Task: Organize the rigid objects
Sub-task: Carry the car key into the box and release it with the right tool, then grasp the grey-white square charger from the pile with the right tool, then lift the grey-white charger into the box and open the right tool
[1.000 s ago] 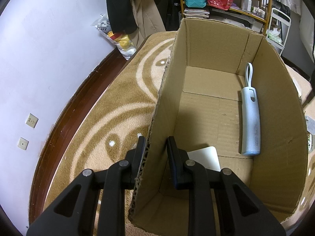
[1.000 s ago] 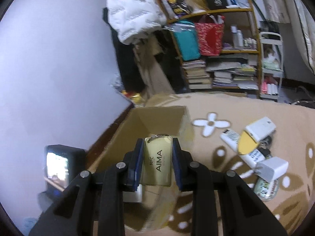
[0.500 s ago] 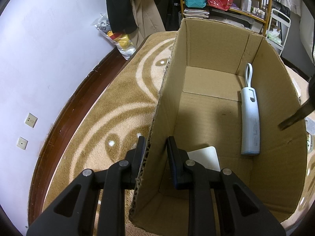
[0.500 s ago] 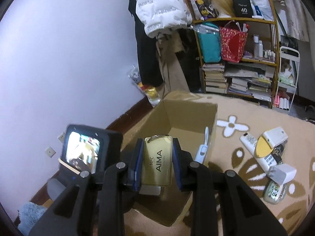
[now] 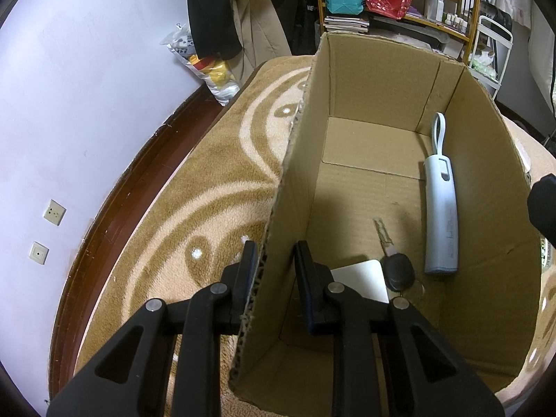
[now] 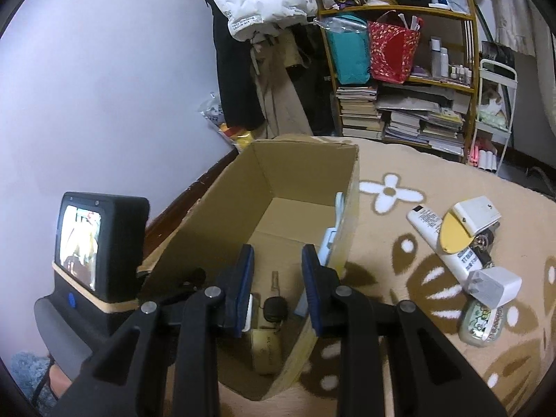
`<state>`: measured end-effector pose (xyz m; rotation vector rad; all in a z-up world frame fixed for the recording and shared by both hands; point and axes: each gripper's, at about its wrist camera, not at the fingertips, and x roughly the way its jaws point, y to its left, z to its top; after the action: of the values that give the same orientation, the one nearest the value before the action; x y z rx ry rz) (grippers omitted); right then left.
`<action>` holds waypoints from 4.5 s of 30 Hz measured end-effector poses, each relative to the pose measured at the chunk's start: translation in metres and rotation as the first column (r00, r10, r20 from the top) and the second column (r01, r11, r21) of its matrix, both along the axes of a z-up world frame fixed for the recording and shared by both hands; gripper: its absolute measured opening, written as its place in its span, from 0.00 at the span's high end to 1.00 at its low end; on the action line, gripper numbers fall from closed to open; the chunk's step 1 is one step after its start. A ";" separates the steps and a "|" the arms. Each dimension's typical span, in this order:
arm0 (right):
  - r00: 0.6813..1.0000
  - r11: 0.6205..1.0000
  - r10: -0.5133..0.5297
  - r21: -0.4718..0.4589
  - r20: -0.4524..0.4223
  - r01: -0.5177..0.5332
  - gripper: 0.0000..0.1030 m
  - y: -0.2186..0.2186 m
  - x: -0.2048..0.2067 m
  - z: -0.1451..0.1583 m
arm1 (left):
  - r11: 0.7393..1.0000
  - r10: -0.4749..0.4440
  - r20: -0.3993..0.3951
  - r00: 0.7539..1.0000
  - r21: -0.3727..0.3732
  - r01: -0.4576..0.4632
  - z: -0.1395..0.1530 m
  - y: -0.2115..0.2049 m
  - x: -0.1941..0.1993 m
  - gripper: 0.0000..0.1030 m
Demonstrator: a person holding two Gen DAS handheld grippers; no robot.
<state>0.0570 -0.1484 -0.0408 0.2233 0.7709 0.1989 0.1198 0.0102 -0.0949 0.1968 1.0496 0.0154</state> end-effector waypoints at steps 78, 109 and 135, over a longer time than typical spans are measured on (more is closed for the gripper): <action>0.871 0.890 -0.455 -0.055 -0.188 0.453 0.23 -0.191 0.010 -0.074 | 1.000 -0.022 -0.004 1.000 0.014 0.022 0.000 0.002 -0.002 0.79; 0.984 0.988 -0.146 -0.036 0.102 0.151 0.23 -0.064 0.005 0.030 | 0.999 -0.024 -0.002 1.000 0.021 0.024 0.001 0.000 -0.002 0.79; 0.992 0.996 0.087 -0.040 0.092 -0.083 0.23 0.010 -0.003 0.019 | 1.000 -0.019 -0.006 1.000 0.002 0.020 0.001 0.002 -0.002 0.79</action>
<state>0.0544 -0.1388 -0.0220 0.1456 0.6908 0.2736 0.1177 0.0121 -0.0942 0.2094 1.0532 -0.0015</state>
